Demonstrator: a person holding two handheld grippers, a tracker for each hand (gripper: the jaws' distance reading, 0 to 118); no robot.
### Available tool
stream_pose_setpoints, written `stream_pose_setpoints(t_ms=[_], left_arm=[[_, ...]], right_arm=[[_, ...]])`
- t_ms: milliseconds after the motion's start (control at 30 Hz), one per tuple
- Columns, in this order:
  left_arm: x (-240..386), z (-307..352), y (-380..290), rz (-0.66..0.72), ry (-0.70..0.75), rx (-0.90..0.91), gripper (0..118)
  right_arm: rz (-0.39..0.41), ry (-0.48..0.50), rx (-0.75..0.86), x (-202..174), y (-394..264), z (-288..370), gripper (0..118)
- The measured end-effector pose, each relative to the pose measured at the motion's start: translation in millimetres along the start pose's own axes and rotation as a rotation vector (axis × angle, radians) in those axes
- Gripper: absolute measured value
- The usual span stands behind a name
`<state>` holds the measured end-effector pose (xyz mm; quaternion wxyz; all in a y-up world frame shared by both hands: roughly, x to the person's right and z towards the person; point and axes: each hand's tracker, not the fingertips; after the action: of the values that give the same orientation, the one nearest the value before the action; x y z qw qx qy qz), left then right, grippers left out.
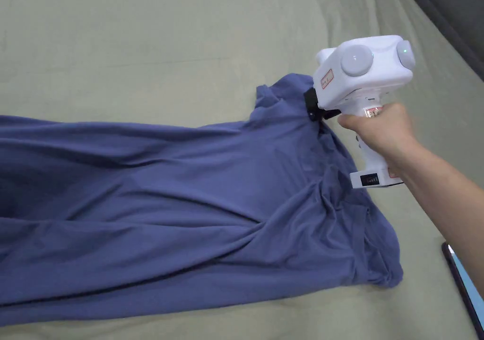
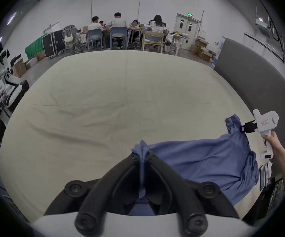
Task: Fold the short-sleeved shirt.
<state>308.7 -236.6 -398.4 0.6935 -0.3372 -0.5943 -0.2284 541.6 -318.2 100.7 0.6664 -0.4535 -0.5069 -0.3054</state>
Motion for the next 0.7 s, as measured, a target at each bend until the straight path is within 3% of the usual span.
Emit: stream_pose_setpoints(t_ms=[200,333,500,700], left_arm=[[-8.5,32.9,-7.0,-0.036,0.035,0.016,2],[-21.2,55.1,-37.3,-0.057,0.076,-0.025,2],[-17.4,55.4,-99.1,-0.108,0.128,-0.187,2],[-5.4,14.2,-143.7,-0.2,0.171,-0.361,2]], right_arm=[[0.003,0.06,0.204,10.0,-30.1,77.6,3],[0.028,0.077,0.359,14.0,-94.5,149.1,3],[-0.045,0.159,0.29,12.8,-200.9,172.5,3],[-0.082,0.17,0.034,7.7,-276.3,114.9,3]])
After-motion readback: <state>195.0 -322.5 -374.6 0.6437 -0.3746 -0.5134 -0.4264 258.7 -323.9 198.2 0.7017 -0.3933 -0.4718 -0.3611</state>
